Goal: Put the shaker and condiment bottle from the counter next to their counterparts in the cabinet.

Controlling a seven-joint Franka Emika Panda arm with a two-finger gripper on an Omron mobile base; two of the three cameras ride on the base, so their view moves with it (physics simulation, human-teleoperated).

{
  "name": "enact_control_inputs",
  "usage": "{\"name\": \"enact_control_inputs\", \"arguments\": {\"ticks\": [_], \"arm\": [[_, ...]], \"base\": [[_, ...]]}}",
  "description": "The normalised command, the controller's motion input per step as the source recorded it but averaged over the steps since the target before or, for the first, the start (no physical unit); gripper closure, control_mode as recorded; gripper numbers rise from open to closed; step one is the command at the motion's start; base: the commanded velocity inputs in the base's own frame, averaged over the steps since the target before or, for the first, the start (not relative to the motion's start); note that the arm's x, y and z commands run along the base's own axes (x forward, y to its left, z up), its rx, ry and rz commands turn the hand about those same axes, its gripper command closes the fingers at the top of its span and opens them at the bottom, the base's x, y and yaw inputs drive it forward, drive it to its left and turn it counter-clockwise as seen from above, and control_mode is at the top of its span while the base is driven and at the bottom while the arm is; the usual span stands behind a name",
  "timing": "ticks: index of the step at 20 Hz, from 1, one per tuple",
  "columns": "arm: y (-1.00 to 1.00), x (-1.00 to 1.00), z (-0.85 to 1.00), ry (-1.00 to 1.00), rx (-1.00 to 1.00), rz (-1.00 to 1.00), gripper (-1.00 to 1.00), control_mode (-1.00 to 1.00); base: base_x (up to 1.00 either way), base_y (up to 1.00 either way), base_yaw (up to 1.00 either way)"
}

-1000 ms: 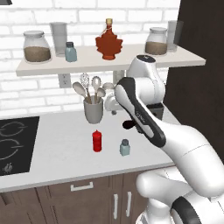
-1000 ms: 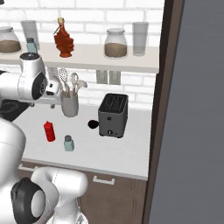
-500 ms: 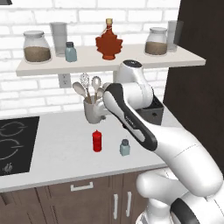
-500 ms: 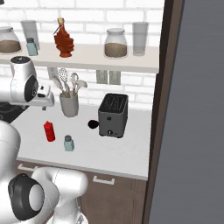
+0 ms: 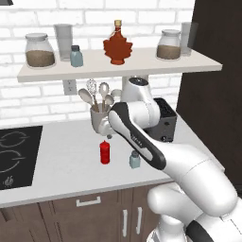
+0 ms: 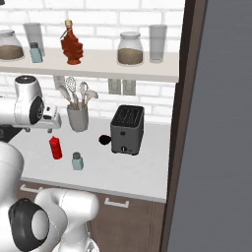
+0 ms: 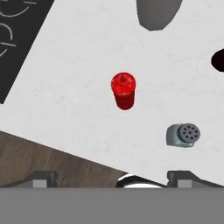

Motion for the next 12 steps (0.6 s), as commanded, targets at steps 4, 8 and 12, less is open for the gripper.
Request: {"name": "enact_control_inputs", "arguments": {"ticks": [4, 8, 12], "arm": [[0.28, 0.0, -0.11, 0.0, 0.0, 0.0, -1.0, -1.0], [0.2, 0.01, -0.2, 0.0, 0.0, 0.0, -1.0, -1.0], [0.0, 0.14, -0.31, 0.04, 0.0, 0.0, -1.0, -1.0]], "base": [[0.0, 0.0, 0.0], [0.0, 0.0, 0.0], [0.0, 0.0, 0.0]]}}
